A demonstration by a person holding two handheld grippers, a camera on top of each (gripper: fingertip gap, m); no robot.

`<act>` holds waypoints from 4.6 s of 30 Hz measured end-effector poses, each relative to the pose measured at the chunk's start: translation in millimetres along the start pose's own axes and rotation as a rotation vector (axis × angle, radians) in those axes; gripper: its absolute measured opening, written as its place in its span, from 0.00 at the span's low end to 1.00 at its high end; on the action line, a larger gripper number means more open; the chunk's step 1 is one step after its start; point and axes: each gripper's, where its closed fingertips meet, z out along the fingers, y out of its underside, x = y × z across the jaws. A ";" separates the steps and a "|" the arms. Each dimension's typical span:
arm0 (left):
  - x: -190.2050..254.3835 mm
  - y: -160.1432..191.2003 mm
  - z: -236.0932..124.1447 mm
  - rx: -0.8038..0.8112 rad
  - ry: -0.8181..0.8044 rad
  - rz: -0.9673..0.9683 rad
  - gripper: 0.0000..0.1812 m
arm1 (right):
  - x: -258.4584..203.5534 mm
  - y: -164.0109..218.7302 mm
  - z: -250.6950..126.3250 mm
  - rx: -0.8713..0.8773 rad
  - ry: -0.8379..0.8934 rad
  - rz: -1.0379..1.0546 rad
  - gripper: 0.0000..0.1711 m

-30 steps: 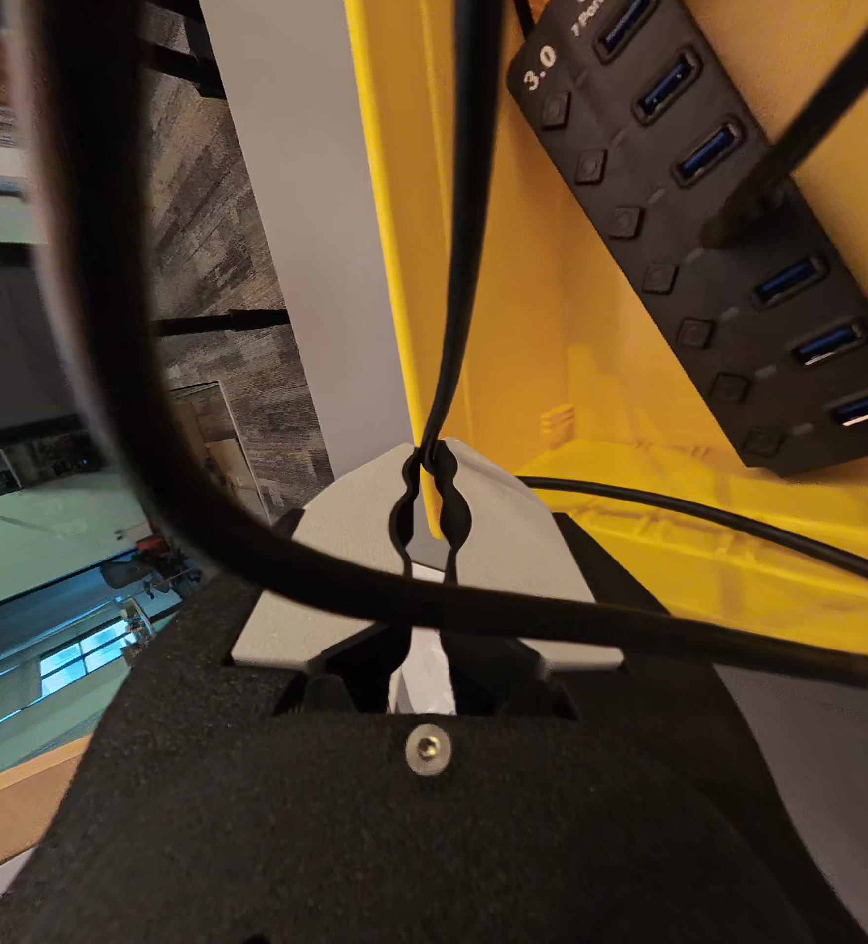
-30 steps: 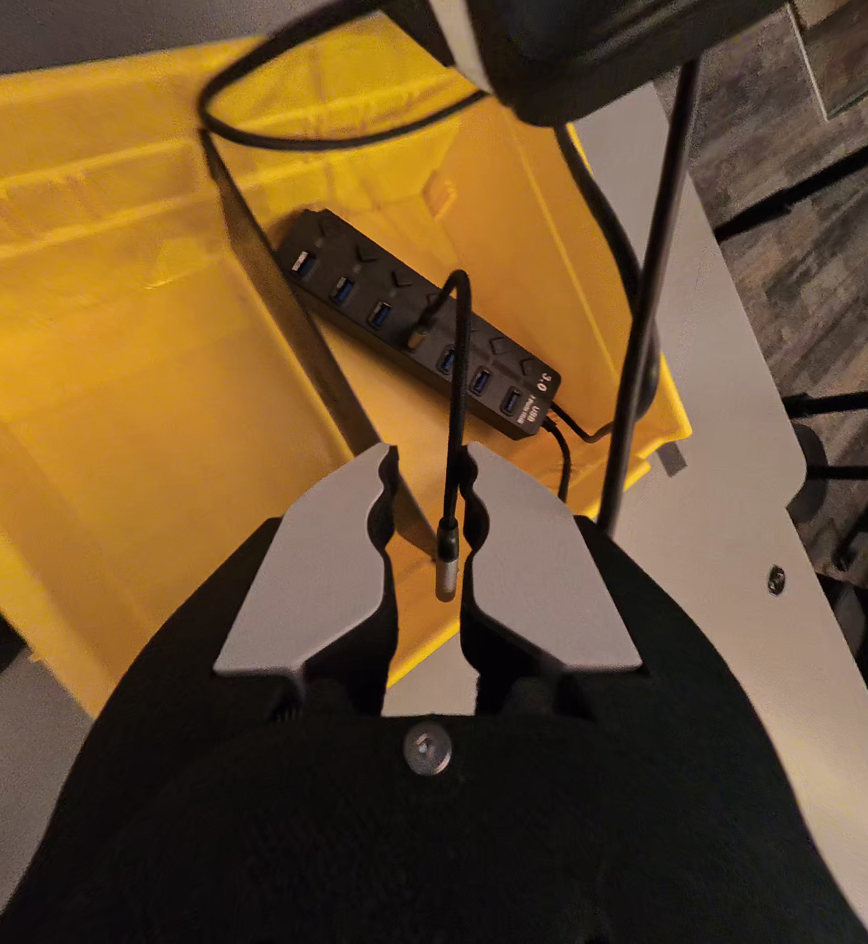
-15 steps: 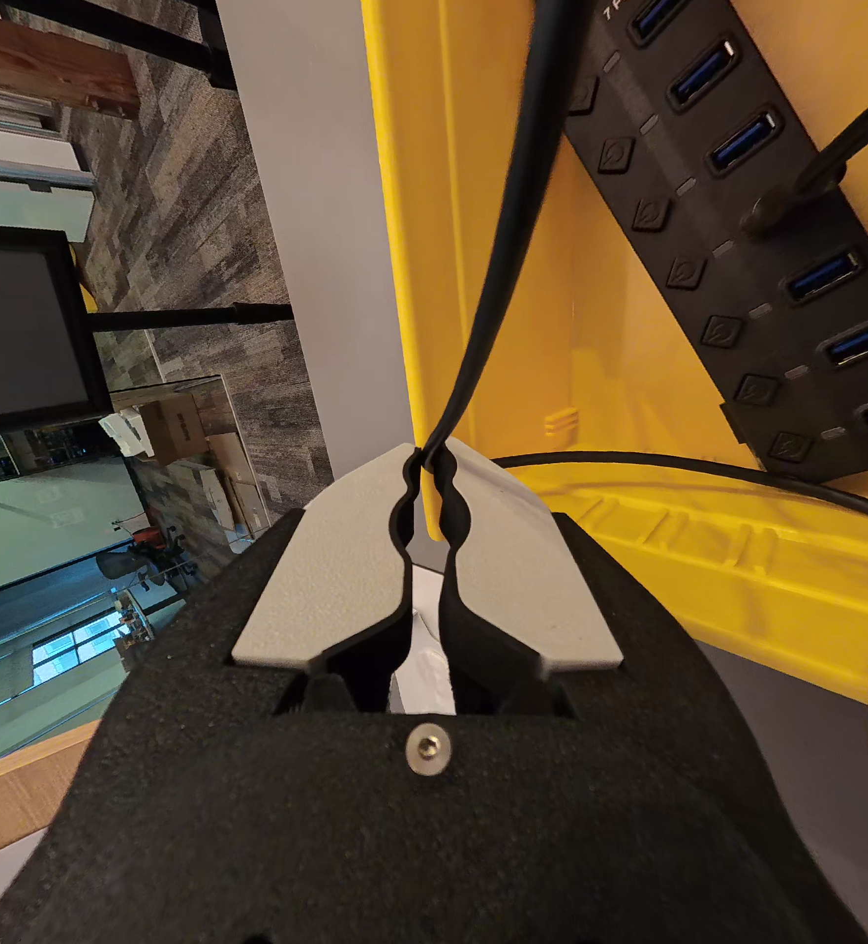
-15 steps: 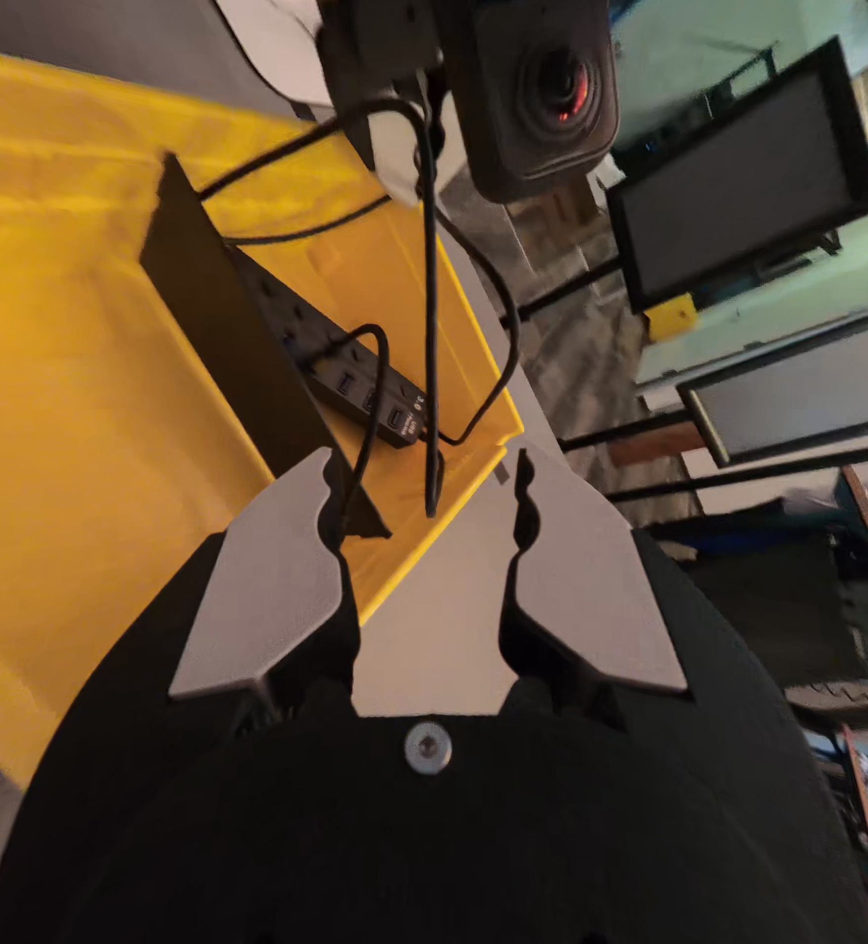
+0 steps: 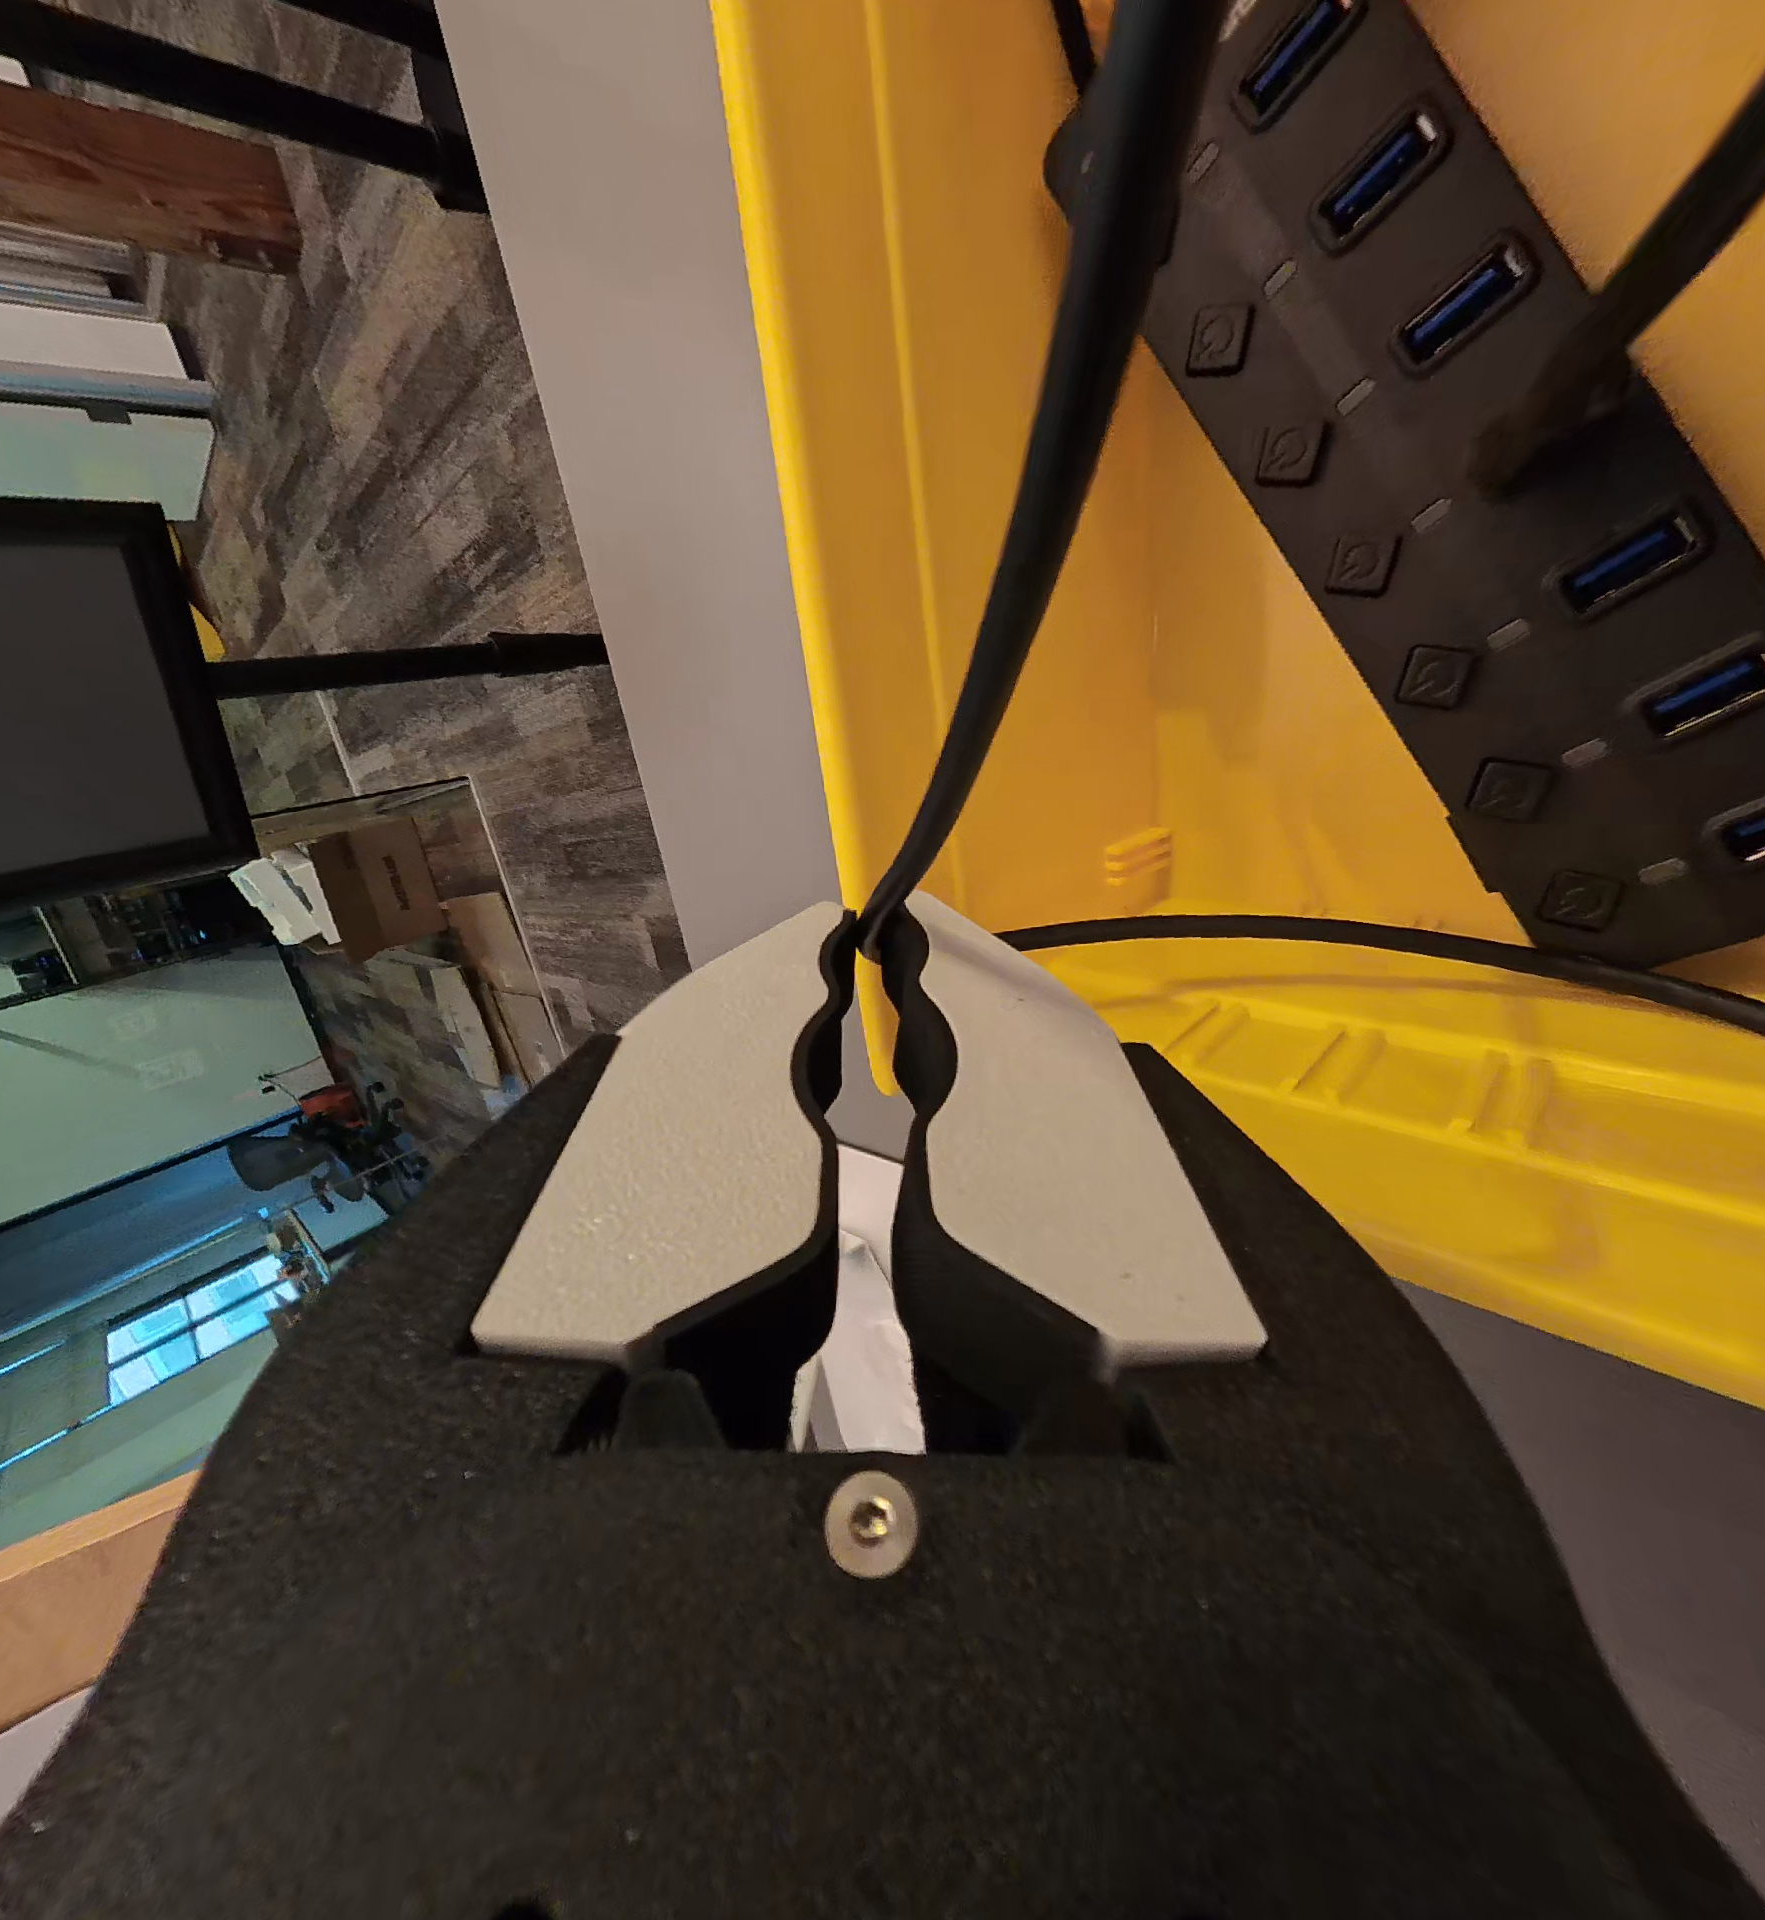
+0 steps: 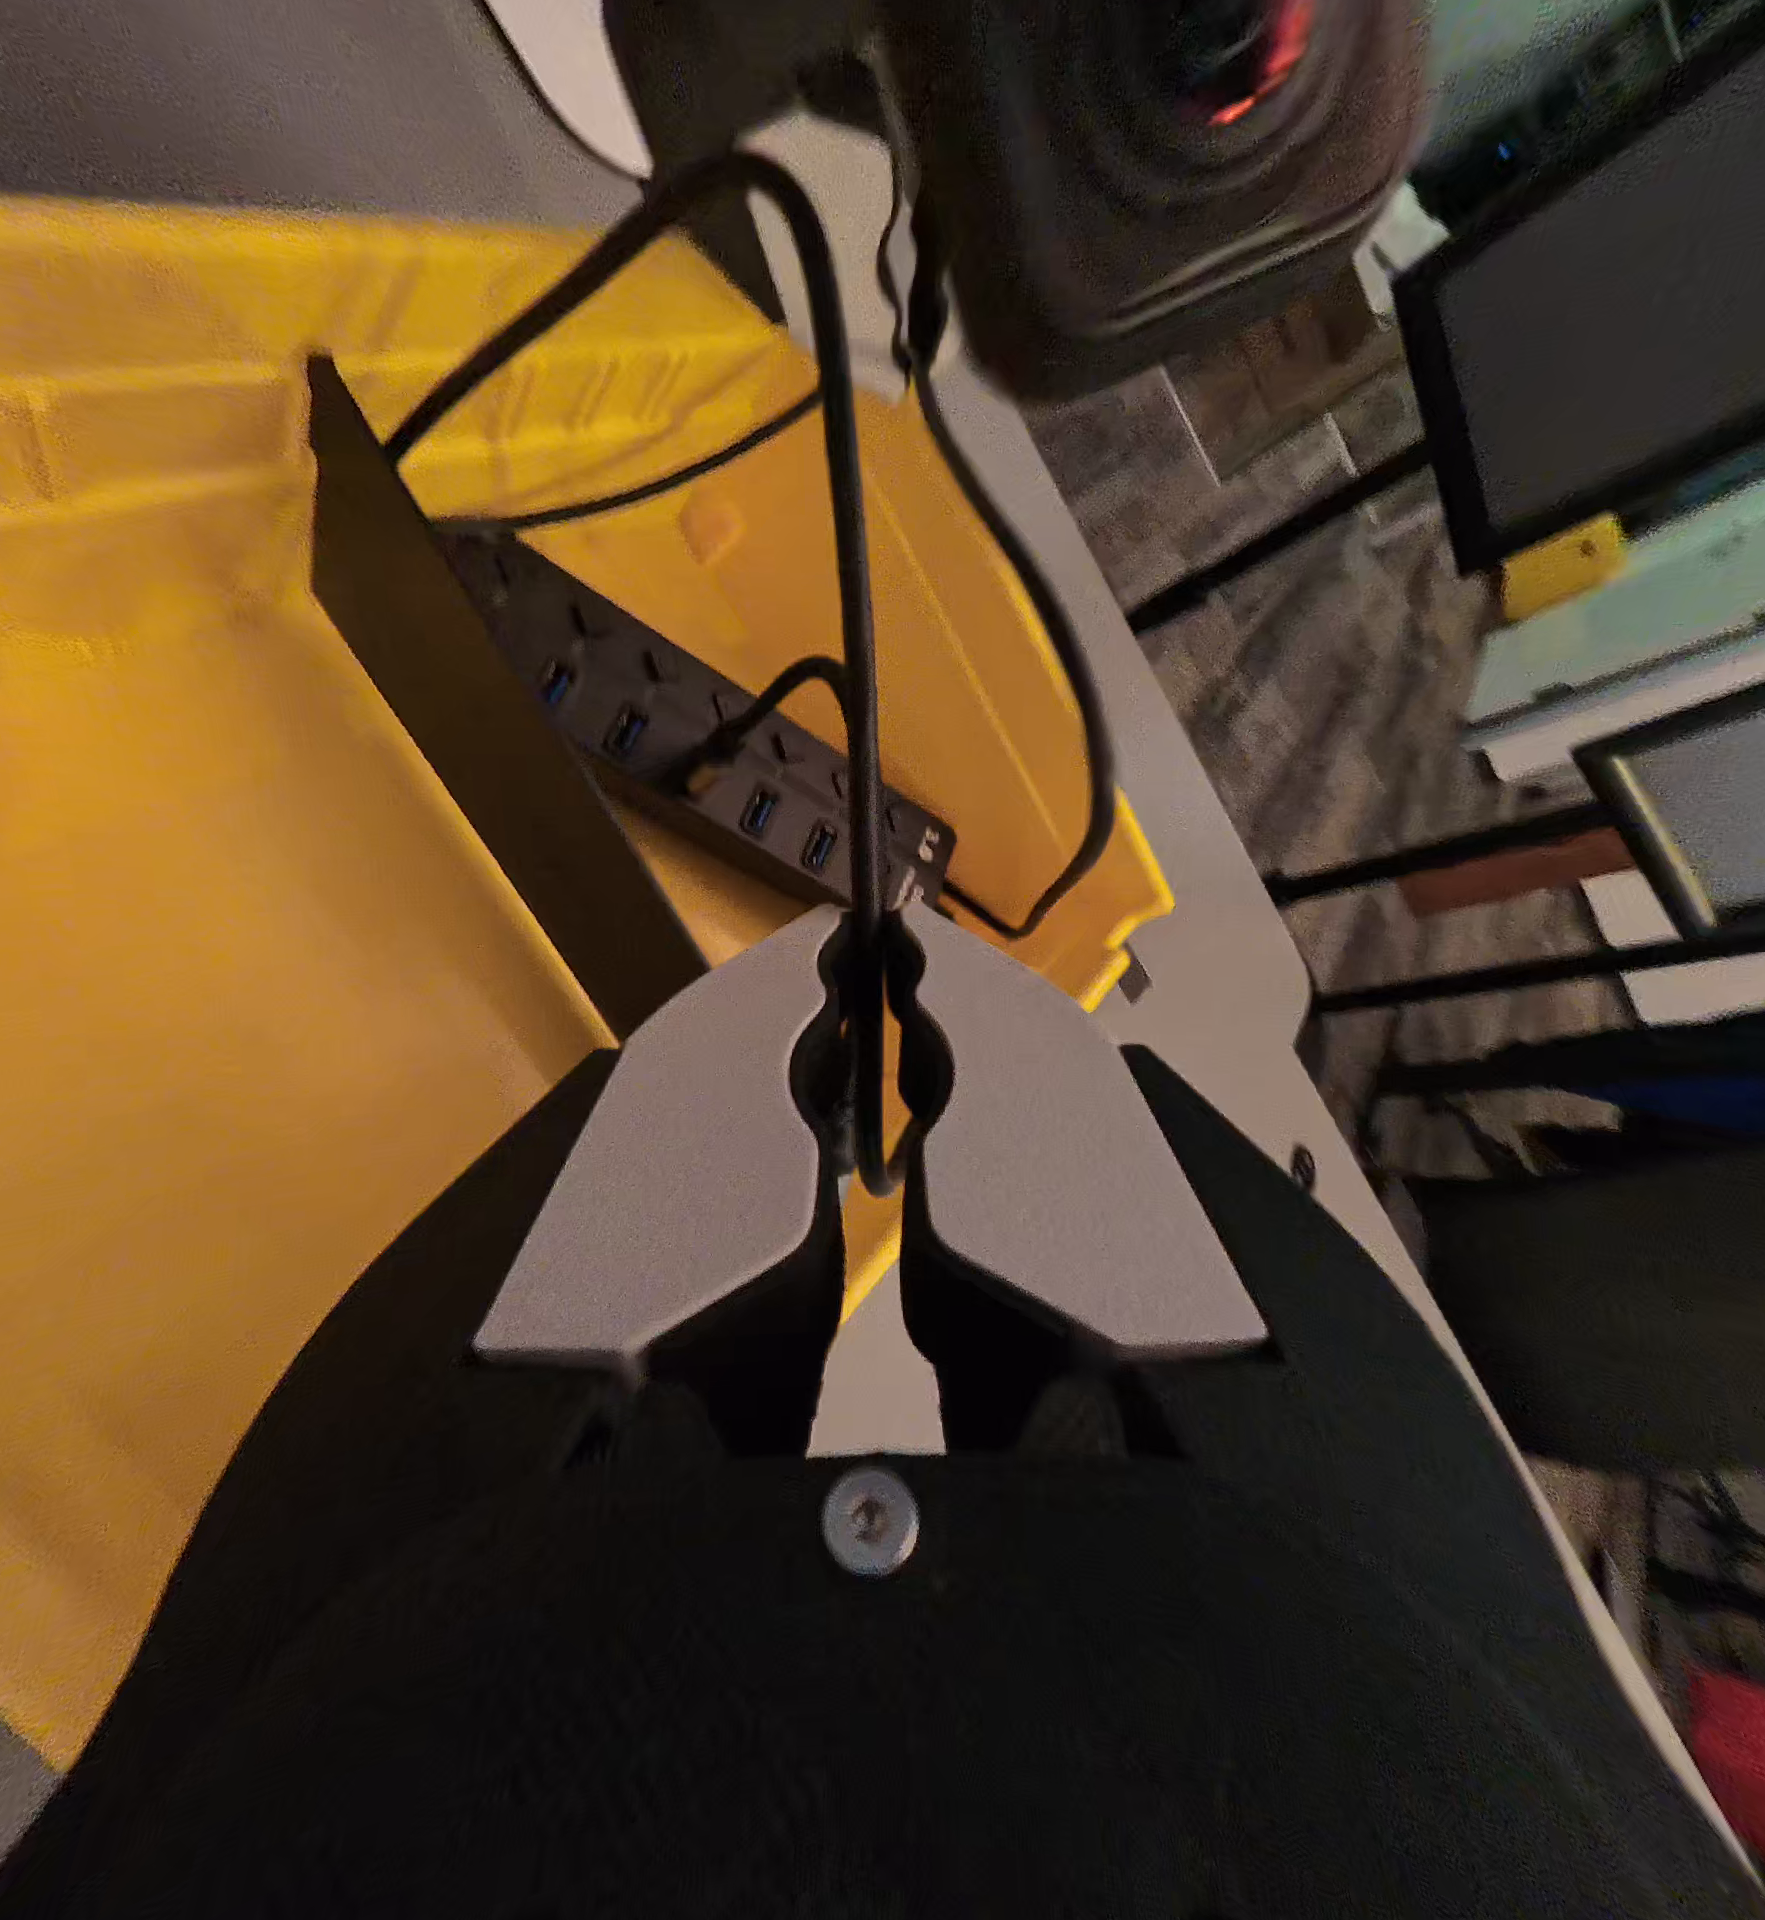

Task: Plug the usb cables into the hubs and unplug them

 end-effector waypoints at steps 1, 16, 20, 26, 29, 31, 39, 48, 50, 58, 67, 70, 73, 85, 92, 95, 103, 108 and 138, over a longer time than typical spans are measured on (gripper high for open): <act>-0.2 -1.4 -1.2 0.007 -0.005 0.009 0.02 | 2.7 -3.9 1.5 0.027 -0.046 0.002 0.03; 4.3 0.6 1.3 -0.028 -0.020 0.055 0.02 | -10.9 9.4 21.5 0.228 -0.425 0.046 0.03; 3.9 -1.1 1.7 -0.032 -0.079 0.108 0.03 | -15.0 16.5 18.8 0.203 -0.435 0.079 0.03; 3.3 -5.2 0.0 -0.025 -0.124 0.130 0.10 | -16.9 16.1 18.1 0.169 -0.455 0.128 0.05; 2.0 -7.5 -2.8 0.001 -0.124 0.118 0.13 | -18.4 17.0 16.9 0.155 -0.452 0.136 0.09; -2.9 -9.4 -8.3 0.025 -0.150 0.117 0.16 | -19.2 18.3 16.5 0.146 -0.443 0.126 0.11; -21.8 -7.6 -50.9 0.055 -0.284 0.228 0.34 | -21.3 21.1 16.3 0.115 -0.430 0.111 0.15; -33.6 17.3 -90.6 -0.020 -0.456 0.377 0.37 | -23.6 25.3 16.6 0.066 -0.407 0.092 0.18; -33.2 20.6 -97.9 -0.014 -0.468 0.384 0.37 | -24.1 26.9 17.2 0.048 -0.401 0.086 0.19; -18.7 30.2 -121.1 -0.002 -0.501 0.462 0.36 | -23.3 35.4 14.4 0.008 -0.387 0.106 0.21; -6.2 33.0 -133.9 0.009 -0.519 0.502 0.35 | -8.7 30.7 5.8 0.046 -0.309 0.134 0.27; -4.4 33.8 -137.7 0.008 -0.526 0.514 0.35 | -6.1 30.1 3.6 0.048 -0.292 0.137 0.29; -1.8 34.8 -140.3 0.009 -0.524 0.521 0.35 | -3.8 29.6 2.0 0.048 -0.273 0.140 0.30; 5.2 44.5 -148.5 -0.007 -0.523 0.536 0.35 | -4.8 28.5 -2.3 0.023 -0.255 0.117 0.33; 8.5 49.9 -153.9 -0.021 -0.523 0.558 0.35 | -2.2 26.9 -6.8 0.008 -0.239 0.099 0.35; 10.0 52.0 -156.6 -0.023 -0.523 0.560 0.35 | -0.4 25.7 -8.7 -0.003 -0.236 0.087 0.36; 18.2 60.7 -163.0 -0.024 -0.511 0.534 0.35 | 11.0 19.3 -5.8 -0.064 -0.238 0.044 0.42; 42.5 87.3 -172.6 0.005 -0.487 0.423 0.34 | 17.9 2.2 -1.5 -0.101 -0.263 -0.055 0.52; 161.2 163.4 -197.7 -0.026 -0.340 0.190 0.32 | -17.4 -9.9 61.4 -0.211 -0.609 0.062 0.11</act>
